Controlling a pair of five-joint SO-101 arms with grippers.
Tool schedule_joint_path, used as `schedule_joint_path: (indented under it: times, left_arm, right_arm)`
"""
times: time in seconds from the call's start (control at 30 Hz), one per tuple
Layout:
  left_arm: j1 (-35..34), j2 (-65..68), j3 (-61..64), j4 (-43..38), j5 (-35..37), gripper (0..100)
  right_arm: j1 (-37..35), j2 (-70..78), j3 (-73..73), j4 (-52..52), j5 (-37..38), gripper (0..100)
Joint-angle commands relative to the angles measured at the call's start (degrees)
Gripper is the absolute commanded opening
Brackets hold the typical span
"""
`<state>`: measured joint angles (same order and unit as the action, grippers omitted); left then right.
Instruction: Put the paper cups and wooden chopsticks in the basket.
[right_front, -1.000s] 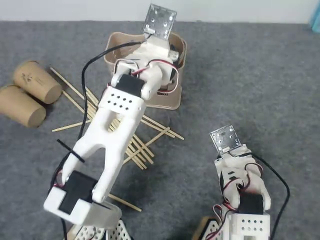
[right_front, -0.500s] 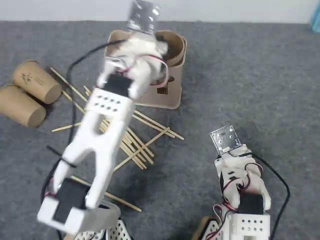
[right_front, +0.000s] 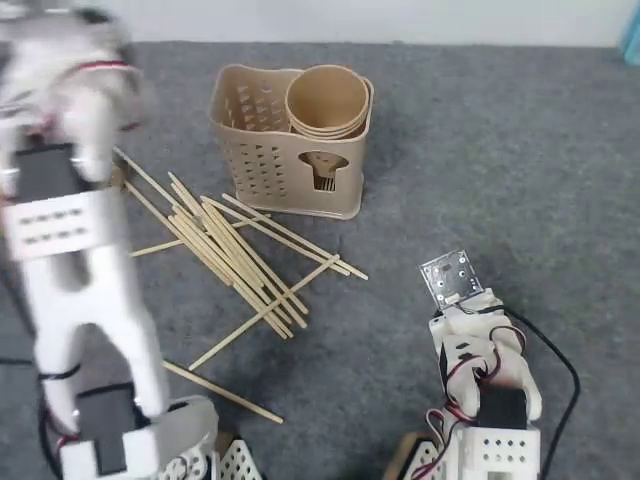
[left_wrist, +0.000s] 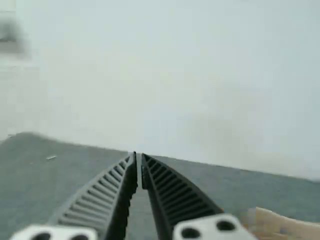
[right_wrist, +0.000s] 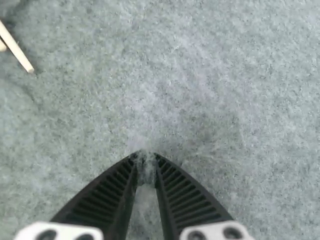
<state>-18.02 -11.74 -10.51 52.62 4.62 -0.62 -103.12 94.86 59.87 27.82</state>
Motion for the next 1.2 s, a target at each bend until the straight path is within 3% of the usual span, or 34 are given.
schedule_joint_path:
  times: [0.0, 0.17, 0.4, 0.93, 1.17]
  left_arm:
    - [-12.66, 2.73, -2.86, -0.26, 0.53, 2]
    - [-21.10, 11.08, -5.23, -2.73, 0.44, 2]
    - [-25.58, 27.25, -16.13, -1.93, 1.05, 2]
    - [-29.19, 67.52, -63.78, 15.12, 5.01, 2]
    - [-28.57, 79.82, -75.47, 22.42, 5.10, 2]
  right_arm:
    - [0.22, -0.75, -0.09, -0.66, 0.62, 0.8]
    - [0.13, -0.75, 0.00, 0.22, 0.62, 0.8]
    - [0.04, -0.75, 0.18, 0.48, 0.62, 0.8]
    - [0.04, -0.75, 0.35, 0.48, 0.44, 0.8]
    - [0.04, -0.75, 0.35, 0.48, 0.44, 0.8]
